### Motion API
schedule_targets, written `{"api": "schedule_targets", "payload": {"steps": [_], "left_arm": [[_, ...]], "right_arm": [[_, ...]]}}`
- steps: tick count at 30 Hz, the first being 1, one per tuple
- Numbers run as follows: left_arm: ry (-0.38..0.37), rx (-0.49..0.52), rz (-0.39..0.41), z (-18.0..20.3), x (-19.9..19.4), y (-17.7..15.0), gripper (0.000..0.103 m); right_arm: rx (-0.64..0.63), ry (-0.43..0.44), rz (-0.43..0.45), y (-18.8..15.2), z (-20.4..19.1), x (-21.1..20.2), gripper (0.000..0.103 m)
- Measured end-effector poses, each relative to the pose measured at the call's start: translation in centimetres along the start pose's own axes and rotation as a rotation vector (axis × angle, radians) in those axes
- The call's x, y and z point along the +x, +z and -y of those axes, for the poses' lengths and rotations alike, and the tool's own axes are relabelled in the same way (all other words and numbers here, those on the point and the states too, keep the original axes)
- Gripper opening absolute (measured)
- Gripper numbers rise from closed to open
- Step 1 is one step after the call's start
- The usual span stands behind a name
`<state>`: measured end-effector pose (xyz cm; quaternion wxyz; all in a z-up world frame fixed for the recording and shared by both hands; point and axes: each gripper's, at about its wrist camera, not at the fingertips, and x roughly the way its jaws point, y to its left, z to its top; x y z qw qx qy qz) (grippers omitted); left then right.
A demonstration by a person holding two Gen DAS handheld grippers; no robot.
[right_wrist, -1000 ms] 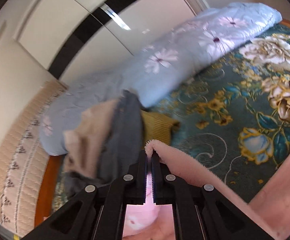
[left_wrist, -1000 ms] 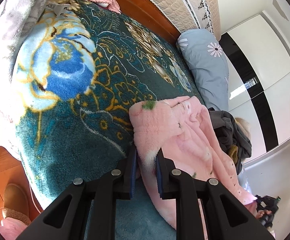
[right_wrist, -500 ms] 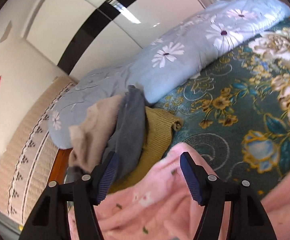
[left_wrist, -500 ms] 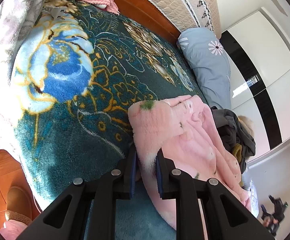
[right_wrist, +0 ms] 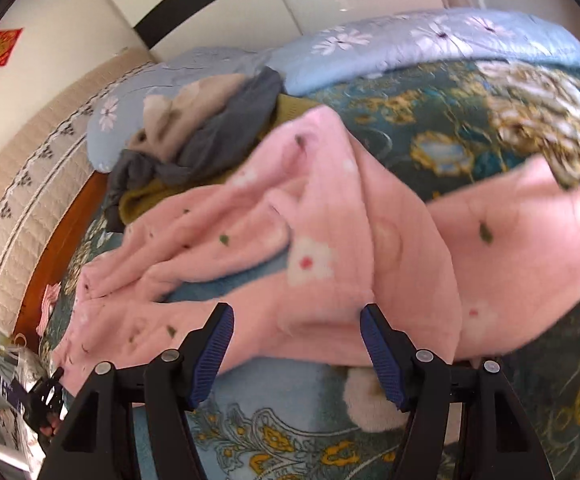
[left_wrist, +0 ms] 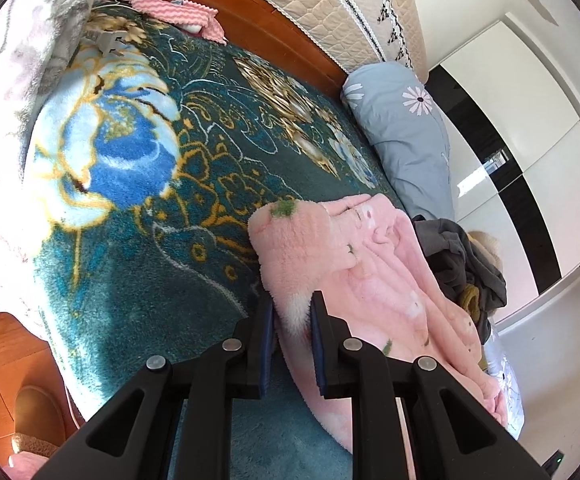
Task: Fold clothes
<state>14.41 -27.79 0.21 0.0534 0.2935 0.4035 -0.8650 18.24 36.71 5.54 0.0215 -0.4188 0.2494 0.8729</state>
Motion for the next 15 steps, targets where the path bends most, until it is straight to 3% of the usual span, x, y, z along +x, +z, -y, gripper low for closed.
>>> {"api": "schedule_targets", "payload": {"steps": [3, 7, 11, 13, 15], "left_arm": [[-0.006, -0.011, 0.002, -0.3, 0.0, -0.1, 0.017], [-0.006, -0.008, 0.0, -0.3, 0.2, -0.2, 0.017], [-0.009, -0.009, 0.005, -0.4, 0.1, -0.3, 0.017], [-0.01, -0.01, 0.006, -0.5, 0.0, -0.3, 0.017], [-0.009, -0.005, 0.007, -0.4, 0.1, -0.3, 0.017]], "right_arm": [[0.014, -0.001, -0.02, -0.8, 0.4, 0.6, 0.069], [-0.06, -0.06, -0.007, -1.4, -0.5, 1.3, 0.069], [-0.135, -0.206, 0.057, -0.8, -1.5, 2.2, 0.069], [-0.16, -0.226, 0.09, -0.4, -1.9, 2.0, 0.069], [-0.178, -0.243, 0.109, 0.1, -2.0, 1.8, 0.055]]}}
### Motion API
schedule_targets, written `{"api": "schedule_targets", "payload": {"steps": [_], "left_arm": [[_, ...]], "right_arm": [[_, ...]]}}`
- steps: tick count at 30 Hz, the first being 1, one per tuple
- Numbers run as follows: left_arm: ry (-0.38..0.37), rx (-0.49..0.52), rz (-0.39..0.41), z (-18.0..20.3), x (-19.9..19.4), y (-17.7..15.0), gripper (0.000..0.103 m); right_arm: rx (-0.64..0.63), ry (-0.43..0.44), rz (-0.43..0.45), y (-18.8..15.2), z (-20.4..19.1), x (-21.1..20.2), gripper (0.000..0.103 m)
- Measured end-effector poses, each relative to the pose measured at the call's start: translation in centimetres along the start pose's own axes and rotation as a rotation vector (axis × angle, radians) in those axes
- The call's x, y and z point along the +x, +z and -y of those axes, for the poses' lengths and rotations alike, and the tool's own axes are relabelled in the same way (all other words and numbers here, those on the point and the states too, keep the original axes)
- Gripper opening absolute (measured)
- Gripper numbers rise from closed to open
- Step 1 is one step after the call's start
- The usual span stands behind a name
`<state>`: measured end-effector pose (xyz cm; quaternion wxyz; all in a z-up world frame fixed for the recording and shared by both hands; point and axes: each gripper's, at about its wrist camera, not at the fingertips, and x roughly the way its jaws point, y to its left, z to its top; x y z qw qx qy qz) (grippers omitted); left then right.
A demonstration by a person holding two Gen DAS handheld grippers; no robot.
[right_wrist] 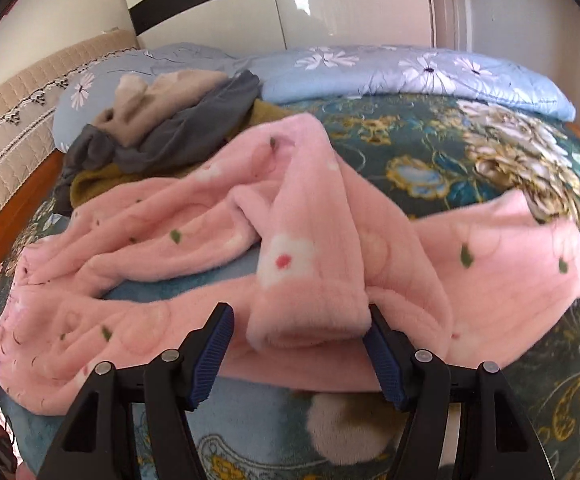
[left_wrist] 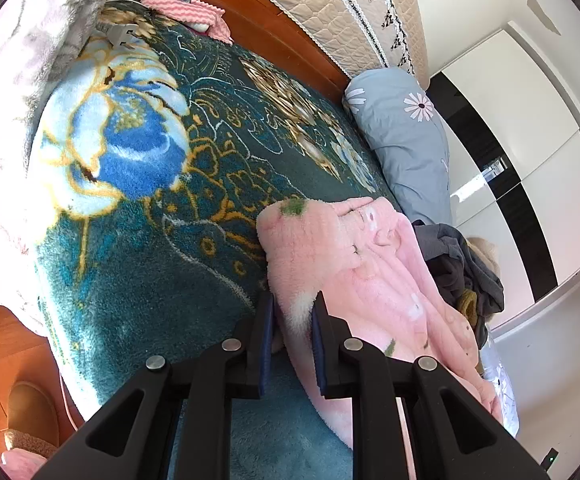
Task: Fold clothes
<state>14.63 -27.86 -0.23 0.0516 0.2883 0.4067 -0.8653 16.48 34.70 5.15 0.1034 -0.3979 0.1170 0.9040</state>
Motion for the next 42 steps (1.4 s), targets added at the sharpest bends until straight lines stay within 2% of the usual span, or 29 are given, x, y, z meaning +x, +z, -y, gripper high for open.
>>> {"api": "schedule_targets", "payload": {"steps": [1, 2, 4, 6, 9, 13, 15, 19, 23, 25, 26, 28, 29, 30, 33, 36, 39, 42], "left_arm": [[0.0, 0.003, 0.0, 0.0, 0.0, 0.0, 0.017], [0.0, 0.005, 0.001, 0.1, 0.0, 0.0, 0.017], [0.001, 0.01, 0.002, 0.1, 0.0, 0.0, 0.017], [0.001, 0.016, 0.002, 0.2, 0.0, 0.0, 0.017], [0.001, 0.023, 0.004, 0.3, 0.1, 0.0, 0.02], [0.004, 0.031, 0.005, 0.4, 0.2, 0.0, 0.022], [0.01, 0.032, 0.004, 0.5, 0.4, 0.0, 0.022], [0.03, 0.05, 0.004, 1.0, 0.9, 0.1, 0.023], [0.042, 0.057, 0.004, 1.3, 1.2, 0.2, 0.023], [0.044, 0.058, 0.002, 1.3, 1.2, 0.2, 0.023], [0.045, 0.059, 0.001, 1.3, 1.3, 0.2, 0.023], [0.045, 0.059, 0.0, 1.4, 1.3, 0.3, 0.023], [0.044, 0.057, 0.0, 1.3, 1.3, 0.3, 0.023], [0.042, 0.054, 0.0, 1.3, 1.3, 0.3, 0.023], [0.036, 0.049, 0.001, 1.3, 1.3, 0.2, 0.023], [0.03, 0.046, 0.002, 1.3, 1.3, 0.2, 0.023], [0.018, 0.039, -0.002, 1.3, 1.3, 0.2, 0.023], [0.003, 0.03, -0.008, 1.1, 1.3, 0.2, 0.023]], "right_arm": [[-0.002, -0.002, 0.001, 0.5, 0.2, 0.0, 0.031], [-0.003, -0.003, -0.001, 1.1, 0.5, 0.0, 0.022], [-0.003, 0.005, -0.003, 2.3, 1.1, 0.0, 0.017], [-0.014, -0.003, 0.033, 4.2, 2.0, -0.7, 0.016], [-0.008, -0.082, 0.134, 8.7, 4.3, -2.6, 0.016], [-0.019, -0.27, 0.208, 14.7, 8.2, -3.0, 0.015], [0.009, -0.341, 0.208, 17.0, 10.1, -2.0, 0.015], [0.087, -0.433, 0.18, 19.4, 14.2, 1.2, 0.015], [0.129, -0.496, 0.093, 18.7, 17.1, 6.0, 0.015], [0.15, -0.491, 0.047, 17.5, 17.9, 8.2, 0.015], [0.17, -0.49, 0.031, 16.8, 18.0, 9.0, 0.018], [0.205, -0.462, 0.025, 15.9, 18.3, 9.8, 0.019], [0.216, -0.446, 0.029, 15.7, 18.4, 9.8, 0.025], [0.224, -0.428, 0.041, 15.7, 18.3, 9.4, 0.027], [0.235, -0.366, 0.12, 16.0, 17.9, 6.3, 0.044], [0.277, -0.248, 0.156, 15.8, 16.9, 2.8, 0.047], [0.293, -0.035, 0.053, 14.0, 15.1, 1.7, 0.054], [0.206, 0.015, -0.06, 10.7, 11.7, 1.6, 0.055]]}}
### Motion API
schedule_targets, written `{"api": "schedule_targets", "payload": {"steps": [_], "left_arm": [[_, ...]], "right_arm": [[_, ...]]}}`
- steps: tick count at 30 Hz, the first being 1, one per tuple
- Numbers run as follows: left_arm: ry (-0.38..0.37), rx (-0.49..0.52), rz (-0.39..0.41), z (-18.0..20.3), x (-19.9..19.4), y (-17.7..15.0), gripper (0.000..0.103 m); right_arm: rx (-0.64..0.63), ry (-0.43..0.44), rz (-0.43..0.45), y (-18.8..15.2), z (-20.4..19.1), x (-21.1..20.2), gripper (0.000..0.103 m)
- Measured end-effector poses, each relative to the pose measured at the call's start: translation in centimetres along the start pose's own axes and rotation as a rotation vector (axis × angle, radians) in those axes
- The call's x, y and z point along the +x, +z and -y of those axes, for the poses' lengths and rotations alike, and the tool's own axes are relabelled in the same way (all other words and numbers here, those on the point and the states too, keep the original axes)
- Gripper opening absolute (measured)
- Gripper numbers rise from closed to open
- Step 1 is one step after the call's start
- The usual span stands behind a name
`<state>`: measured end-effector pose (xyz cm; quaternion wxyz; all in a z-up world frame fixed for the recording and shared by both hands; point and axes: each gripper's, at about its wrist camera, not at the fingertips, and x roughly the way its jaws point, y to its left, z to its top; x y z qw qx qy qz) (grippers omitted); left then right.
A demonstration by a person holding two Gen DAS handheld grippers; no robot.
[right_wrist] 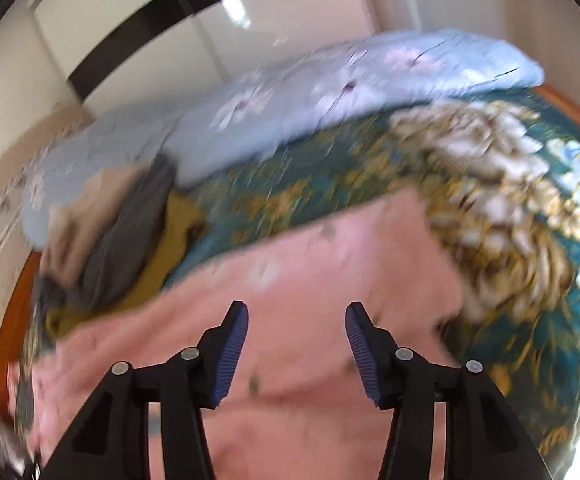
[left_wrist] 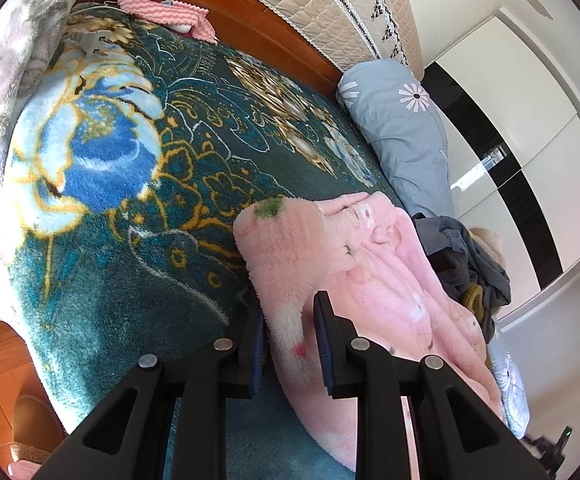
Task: Fold clothes
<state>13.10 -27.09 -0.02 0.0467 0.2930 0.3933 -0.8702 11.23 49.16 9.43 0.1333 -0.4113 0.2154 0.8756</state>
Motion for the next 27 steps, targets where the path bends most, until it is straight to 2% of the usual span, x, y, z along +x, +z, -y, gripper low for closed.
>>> {"api": "schedule_targets", "payload": {"steps": [3, 7, 8, 11, 15, 17, 18, 20, 21, 22, 23, 27], "left_arm": [[-0.017, -0.003, -0.004, -0.1, -0.1, 0.0, 0.023], [-0.033, -0.01, -0.015, -0.2, -0.4, -0.1, 0.023], [-0.038, -0.014, -0.014, -0.3, -0.5, -0.1, 0.023], [-0.054, -0.024, -0.015, -0.3, -0.6, -0.1, 0.023], [-0.058, -0.017, -0.026, -0.2, -0.6, -0.1, 0.023], [-0.064, -0.018, -0.031, -0.3, -0.5, 0.0, 0.023], [-0.063, -0.024, -0.034, -0.4, -0.4, 0.1, 0.023], [-0.058, -0.035, -0.038, -0.6, -0.3, 0.1, 0.019], [-0.042, -0.028, -0.04, -0.6, -0.2, 0.2, 0.009], [-0.029, -0.023, -0.041, -0.6, -0.2, 0.2, 0.008], [-0.05, -0.028, -0.033, -0.6, -0.4, 0.2, 0.007], [-0.156, 0.005, 0.038, 0.4, -2.1, 0.4, 0.007]], "right_arm": [[-0.066, 0.015, -0.05, -3.1, -2.1, 0.6, 0.058], [-0.16, -0.071, -0.097, -4.0, -4.9, 2.2, 0.06], [-0.136, -0.085, -0.123, -4.2, -5.2, 2.5, 0.06], [-0.038, -0.048, -0.166, -4.7, -5.7, 3.0, 0.06], [0.045, -0.067, -0.204, -5.5, -6.4, 4.5, 0.059], [0.106, -0.08, -0.234, -5.8, -5.9, 5.3, 0.047], [0.134, -0.095, -0.247, -6.0, -5.6, 5.6, 0.028], [0.209, -0.08, -0.253, -6.1, -4.5, 5.3, 0.014], [0.252, -0.053, -0.247, -5.9, -3.9, 4.8, 0.01], [0.296, -0.027, -0.241, -5.8, -3.3, 4.3, 0.009], [0.309, 0.01, -0.192, -5.2, -3.2, 2.8, 0.009], [0.236, 0.199, 0.116, -2.6, -4.0, -7.4, 0.008]]}}
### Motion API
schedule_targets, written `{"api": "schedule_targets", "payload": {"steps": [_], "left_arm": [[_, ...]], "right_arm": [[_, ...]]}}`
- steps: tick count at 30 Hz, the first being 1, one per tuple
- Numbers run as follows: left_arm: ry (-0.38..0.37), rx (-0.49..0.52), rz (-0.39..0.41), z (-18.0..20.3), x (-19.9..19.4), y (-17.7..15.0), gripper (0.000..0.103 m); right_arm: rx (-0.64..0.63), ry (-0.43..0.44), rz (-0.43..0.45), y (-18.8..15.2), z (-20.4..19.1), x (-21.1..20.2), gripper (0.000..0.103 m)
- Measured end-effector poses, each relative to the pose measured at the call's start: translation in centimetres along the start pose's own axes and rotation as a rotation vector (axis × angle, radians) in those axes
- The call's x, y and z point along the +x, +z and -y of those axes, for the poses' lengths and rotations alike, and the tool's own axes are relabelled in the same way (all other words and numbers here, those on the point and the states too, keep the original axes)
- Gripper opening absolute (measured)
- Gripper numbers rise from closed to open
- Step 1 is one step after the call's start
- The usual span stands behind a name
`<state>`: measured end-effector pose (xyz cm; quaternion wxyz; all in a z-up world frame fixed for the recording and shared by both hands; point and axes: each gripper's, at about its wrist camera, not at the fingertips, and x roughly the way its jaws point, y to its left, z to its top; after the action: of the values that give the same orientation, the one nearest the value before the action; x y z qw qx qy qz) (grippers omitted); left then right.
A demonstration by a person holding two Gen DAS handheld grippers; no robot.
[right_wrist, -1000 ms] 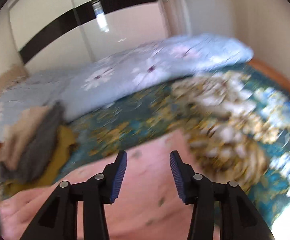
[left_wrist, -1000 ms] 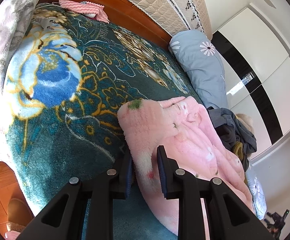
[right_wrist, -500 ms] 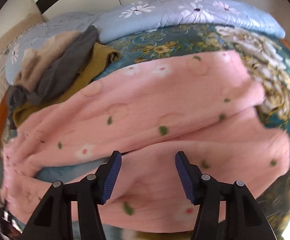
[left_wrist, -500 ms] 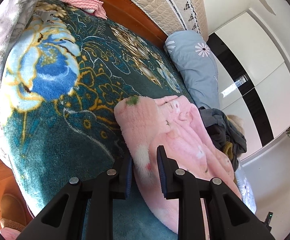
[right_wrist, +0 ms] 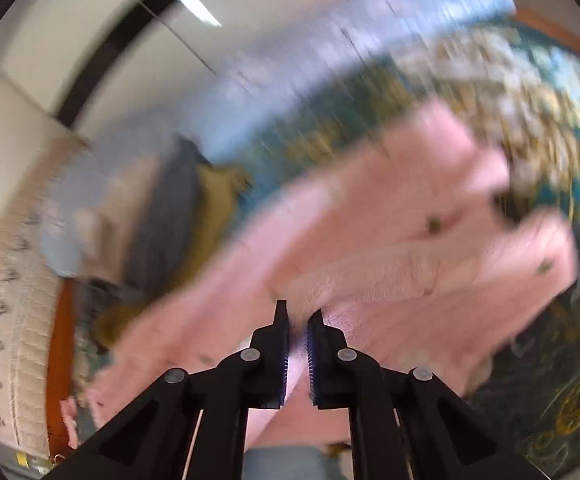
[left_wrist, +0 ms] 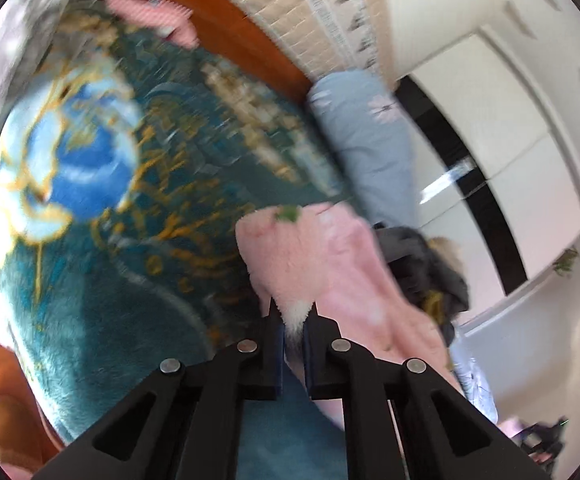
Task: Fold clothes
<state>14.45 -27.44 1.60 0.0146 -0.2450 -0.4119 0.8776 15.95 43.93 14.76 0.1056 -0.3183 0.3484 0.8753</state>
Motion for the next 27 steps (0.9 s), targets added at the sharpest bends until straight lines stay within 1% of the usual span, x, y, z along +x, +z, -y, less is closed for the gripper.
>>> {"api": "schedule_targets", "payload": {"steps": [2, 3, 4, 6, 9, 11, 12, 13, 15, 16, 18, 19, 20, 23, 25, 27], "left_arm": [[-0.006, 0.026, 0.016, 0.6, -0.4, 0.0, 0.007], [-0.006, 0.032, 0.02, 0.7, -0.5, 0.0, 0.007], [-0.004, 0.023, 0.019, 0.6, -0.4, 0.0, 0.007], [-0.009, -0.008, 0.013, 0.1, -0.4, 0.1, 0.007], [-0.032, -0.054, -0.001, -0.6, -0.3, 0.3, 0.007], [-0.029, -0.053, -0.005, -0.6, -0.4, 0.2, 0.007], [-0.024, -0.05, -0.005, -0.6, -0.4, 0.2, 0.007], [-0.019, -0.048, -0.006, -0.6, -0.5, 0.2, 0.007], [-0.021, -0.06, -0.003, -0.7, -0.6, 0.1, 0.007], [-0.022, -0.066, -0.002, -0.8, -0.6, 0.1, 0.007], [-0.016, -0.065, -0.002, -0.9, -0.6, 0.0, 0.007], [-0.014, -0.065, -0.003, -0.9, -0.6, 0.0, 0.007], [-0.012, -0.062, -0.003, -0.9, -0.6, 0.0, 0.007], [-0.013, -0.063, -0.004, -0.9, -0.6, 0.0, 0.007], [-0.008, -0.066, -0.008, -1.0, -0.6, -0.1, 0.007], [0.0, -0.066, -0.012, -1.1, -0.6, -0.2, 0.007]], "right_arm": [[-0.066, 0.1, 0.113, 0.5, -1.5, -5.1, 0.008], [-0.093, 0.121, 0.146, 0.1, -1.9, -6.4, 0.008], [-0.113, 0.119, 0.161, -0.7, -1.7, -7.4, 0.008], [-0.097, 0.054, 0.108, -3.3, 0.4, -7.2, 0.009], [0.064, -0.089, -0.082, -8.0, 6.9, -3.2, 0.009], [0.16, -0.092, -0.148, -9.9, 9.9, -1.3, 0.01], [0.187, -0.088, -0.168, -10.6, 10.8, -0.8, 0.012], [0.191, -0.094, -0.174, -10.8, 11.2, -0.5, 0.012], [0.186, -0.103, -0.174, -10.5, 11.5, -0.3, 0.014], [0.176, -0.1, -0.165, -10.1, 11.4, -0.6, 0.018], [0.137, -0.106, -0.135, -9.3, 11.0, -1.7, 0.033], [0.111, -0.11, -0.114, -8.8, 10.7, -2.3, 0.047], [0.091, -0.11, -0.099, -8.2, 10.4, -2.9, 0.056], [0.079, -0.117, -0.065, -6.4, 10.3, -3.3, 0.056], [0.09, -0.114, -0.066, -5.0, 10.8, -2.3, 0.056], [0.098, -0.165, -0.064, -4.1, 11.6, -0.5, 0.056]]}}
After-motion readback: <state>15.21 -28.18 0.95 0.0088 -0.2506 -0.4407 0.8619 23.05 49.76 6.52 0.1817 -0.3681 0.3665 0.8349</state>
